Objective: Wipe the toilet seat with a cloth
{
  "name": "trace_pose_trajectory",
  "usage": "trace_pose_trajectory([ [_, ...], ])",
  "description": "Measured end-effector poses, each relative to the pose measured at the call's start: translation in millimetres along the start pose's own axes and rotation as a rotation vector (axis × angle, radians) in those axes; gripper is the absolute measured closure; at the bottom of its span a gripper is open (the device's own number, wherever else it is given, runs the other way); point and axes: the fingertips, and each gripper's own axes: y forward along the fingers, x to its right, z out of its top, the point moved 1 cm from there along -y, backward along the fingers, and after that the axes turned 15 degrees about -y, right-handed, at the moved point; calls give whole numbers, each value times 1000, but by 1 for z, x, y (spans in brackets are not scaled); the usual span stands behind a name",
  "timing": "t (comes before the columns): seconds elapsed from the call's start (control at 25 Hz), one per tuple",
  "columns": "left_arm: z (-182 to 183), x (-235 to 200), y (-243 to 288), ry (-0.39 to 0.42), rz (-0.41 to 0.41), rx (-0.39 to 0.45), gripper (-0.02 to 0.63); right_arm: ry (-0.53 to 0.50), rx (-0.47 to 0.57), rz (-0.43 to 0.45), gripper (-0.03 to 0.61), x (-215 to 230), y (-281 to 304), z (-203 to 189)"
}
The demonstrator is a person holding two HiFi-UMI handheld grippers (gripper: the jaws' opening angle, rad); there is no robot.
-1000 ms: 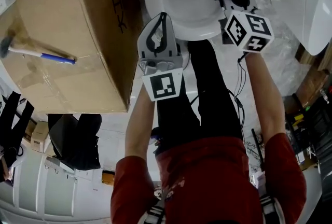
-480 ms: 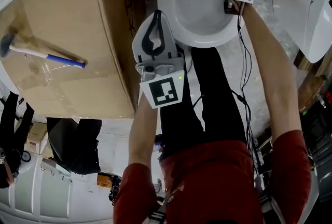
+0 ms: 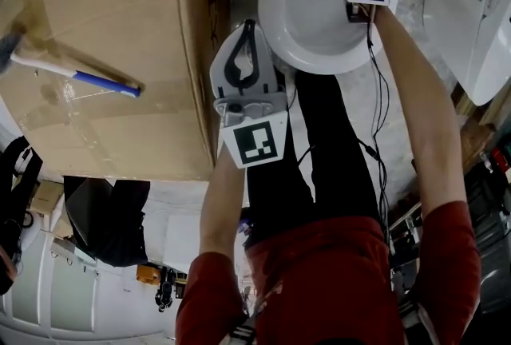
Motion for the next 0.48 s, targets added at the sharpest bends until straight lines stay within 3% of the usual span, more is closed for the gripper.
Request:
trace_pose_trajectory([
  [0.16, -1, -7, -10, -5, 6, 0, 600, -171, 27, 15, 482, -35, 5, 27],
  [0.48, -10, -16, -34, -16, 18, -7, 600, -704, 73, 46, 482, -87, 7, 59],
])
